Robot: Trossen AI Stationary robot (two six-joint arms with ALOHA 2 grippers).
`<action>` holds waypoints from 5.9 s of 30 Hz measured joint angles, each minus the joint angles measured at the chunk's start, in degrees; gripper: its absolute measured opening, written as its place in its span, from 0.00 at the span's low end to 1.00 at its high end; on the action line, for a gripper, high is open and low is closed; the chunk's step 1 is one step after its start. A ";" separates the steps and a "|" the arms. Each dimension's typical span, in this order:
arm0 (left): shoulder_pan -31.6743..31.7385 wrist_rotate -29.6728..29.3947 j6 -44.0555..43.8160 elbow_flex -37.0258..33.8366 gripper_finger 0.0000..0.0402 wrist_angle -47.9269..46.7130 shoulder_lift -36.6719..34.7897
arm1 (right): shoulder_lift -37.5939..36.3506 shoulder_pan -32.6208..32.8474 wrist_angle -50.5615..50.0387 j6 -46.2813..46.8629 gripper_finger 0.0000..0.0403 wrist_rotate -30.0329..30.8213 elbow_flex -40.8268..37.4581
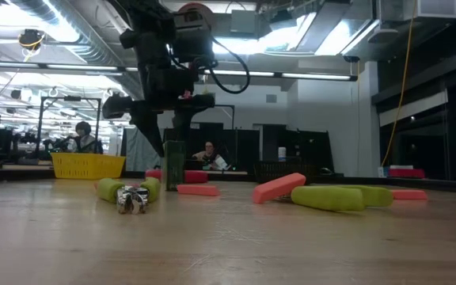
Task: Pick & Place School Supplies
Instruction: Put the yellow crayon box into the red bin
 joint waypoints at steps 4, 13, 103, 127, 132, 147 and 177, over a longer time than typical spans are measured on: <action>0.00 -0.02 -1.94 0.00 0.36 -0.60 0.00 | 0.00 0.57 0.00 0.04 0.38 1.21 0.00; -2.72 -0.19 -8.21 0.02 0.30 1.36 0.00 | -0.01 1.11 -0.17 1.08 0.38 1.33 -0.02; -24.62 -2.92 -56.58 13.86 0.30 26.32 1.64 | 11.40 -6.78 -11.71 -38.93 0.38 -36.10 -0.02; -22.37 -2.85 -56.61 13.86 0.29 25.83 1.46 | 11.53 -13.94 -10.01 -38.13 0.47 -35.17 -0.02; -22.25 -2.87 -56.63 13.81 0.30 25.86 1.49 | 11.50 -15.14 -10.08 -37.96 0.53 -35.20 -0.02; -22.36 -1.26 -56.70 13.81 0.29 25.43 1.51 | 9.88 -13.81 -11.52 -30.56 0.59 -35.26 0.00; -22.24 -0.05 -57.69 13.90 0.30 29.77 -1.51 | 12.67 -16.29 -7.73 -33.48 0.52 -32.40 0.00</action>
